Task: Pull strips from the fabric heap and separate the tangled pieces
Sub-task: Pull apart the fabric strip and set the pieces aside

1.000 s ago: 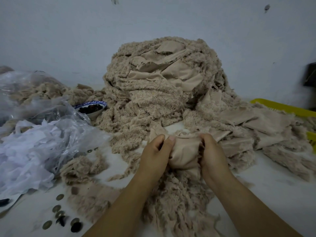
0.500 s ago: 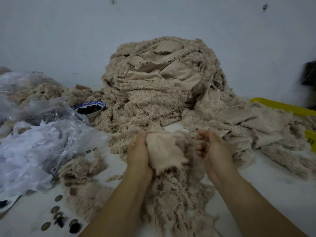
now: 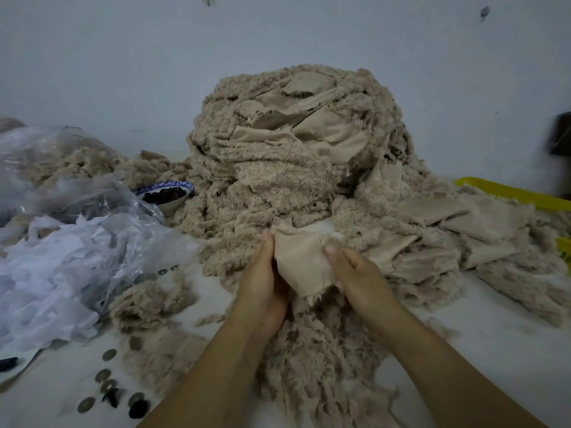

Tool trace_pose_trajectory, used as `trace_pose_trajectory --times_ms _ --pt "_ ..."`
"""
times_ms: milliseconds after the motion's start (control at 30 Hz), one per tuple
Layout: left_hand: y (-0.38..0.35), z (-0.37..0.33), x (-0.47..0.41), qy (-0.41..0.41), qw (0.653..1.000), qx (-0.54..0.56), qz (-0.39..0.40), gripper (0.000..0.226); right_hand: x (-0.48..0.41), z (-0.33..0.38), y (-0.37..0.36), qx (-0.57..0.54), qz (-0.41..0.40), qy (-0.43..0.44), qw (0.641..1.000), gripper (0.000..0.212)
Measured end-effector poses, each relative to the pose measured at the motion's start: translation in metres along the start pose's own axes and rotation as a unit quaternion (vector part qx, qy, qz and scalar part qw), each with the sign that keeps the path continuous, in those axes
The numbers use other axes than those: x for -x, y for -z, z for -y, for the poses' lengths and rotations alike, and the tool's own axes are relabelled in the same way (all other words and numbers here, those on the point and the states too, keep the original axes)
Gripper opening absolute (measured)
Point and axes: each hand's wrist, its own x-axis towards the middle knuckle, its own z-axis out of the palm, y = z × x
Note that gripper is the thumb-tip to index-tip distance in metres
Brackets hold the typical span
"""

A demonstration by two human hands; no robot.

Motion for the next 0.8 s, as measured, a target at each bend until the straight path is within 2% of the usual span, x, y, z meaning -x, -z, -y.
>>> trace_pose_trajectory --times_ms 133,233,467,633,800 --pt "0.003 0.001 -0.007 -0.047 0.995 0.016 -0.087 0.05 -0.003 0.003 0.005 -0.032 -0.055 -0.028 0.998 0.042" --pt "0.005 0.004 -0.012 -0.053 0.99 0.015 -0.131 0.043 -0.002 0.006 0.004 -0.087 -0.066 -0.024 0.994 0.068" --pt "0.006 0.004 -0.018 -0.024 0.983 -0.007 -0.18 0.045 -0.004 0.008 -0.004 -0.249 -0.05 -0.029 0.967 0.037" --pt "0.01 0.006 -0.021 -0.007 0.983 0.001 -0.186 0.046 0.001 0.015 -0.002 -0.395 0.003 -0.095 0.914 0.029" --pt "0.011 0.007 -0.021 0.013 0.985 -0.014 -0.172 0.051 -0.003 0.011 0.002 -0.472 -0.011 -0.143 0.87 0.015"
